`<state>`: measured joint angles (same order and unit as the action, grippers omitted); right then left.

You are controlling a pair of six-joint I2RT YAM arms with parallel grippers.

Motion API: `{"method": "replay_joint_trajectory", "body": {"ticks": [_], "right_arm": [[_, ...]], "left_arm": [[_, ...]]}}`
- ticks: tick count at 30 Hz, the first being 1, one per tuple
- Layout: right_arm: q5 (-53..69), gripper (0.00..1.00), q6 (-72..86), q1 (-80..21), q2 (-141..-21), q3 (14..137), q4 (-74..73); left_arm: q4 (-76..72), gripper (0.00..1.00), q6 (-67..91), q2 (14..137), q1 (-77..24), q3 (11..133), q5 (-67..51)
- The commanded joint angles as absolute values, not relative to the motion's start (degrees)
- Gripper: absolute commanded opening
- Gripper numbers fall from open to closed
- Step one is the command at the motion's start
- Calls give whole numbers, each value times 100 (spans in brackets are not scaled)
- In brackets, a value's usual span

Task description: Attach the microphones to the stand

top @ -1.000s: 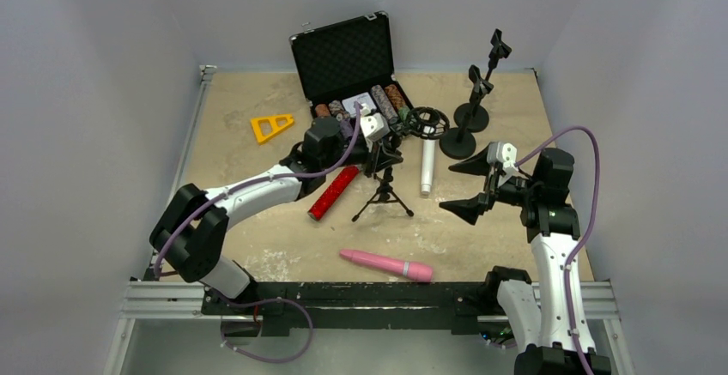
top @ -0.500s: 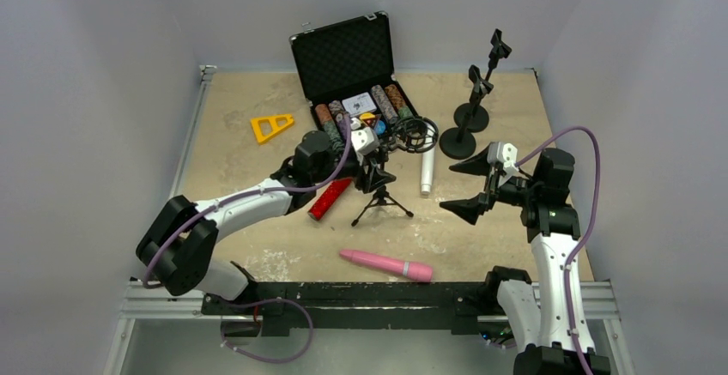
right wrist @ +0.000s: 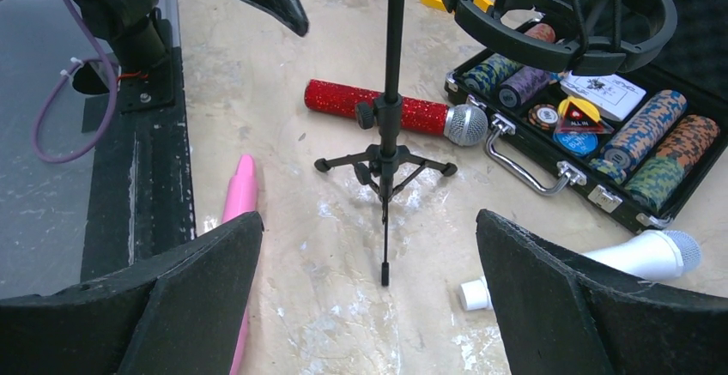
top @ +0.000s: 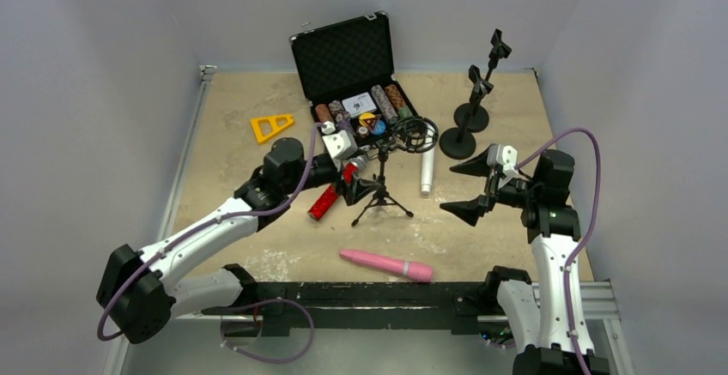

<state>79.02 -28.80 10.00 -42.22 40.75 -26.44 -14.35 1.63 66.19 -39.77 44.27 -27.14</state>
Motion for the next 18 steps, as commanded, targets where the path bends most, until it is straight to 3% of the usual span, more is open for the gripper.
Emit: {"method": "replay_joint_trajectory", "body": {"ticks": [1,10,18], "right_arm": [[7941,99,-3144,1036,-4157,4201,-2815],[7693,98,-3138,1046,-4191,4007,-2821],[7540,98,-3176,1054,-4223,3984,-2795]], "left_arm": [[-609,99,-146,5914,-3939,4283,-2417],[1849,99,452,4779,-3824,4422,-401],[2489,99,1502,5541,-3693,4344,187]]}}
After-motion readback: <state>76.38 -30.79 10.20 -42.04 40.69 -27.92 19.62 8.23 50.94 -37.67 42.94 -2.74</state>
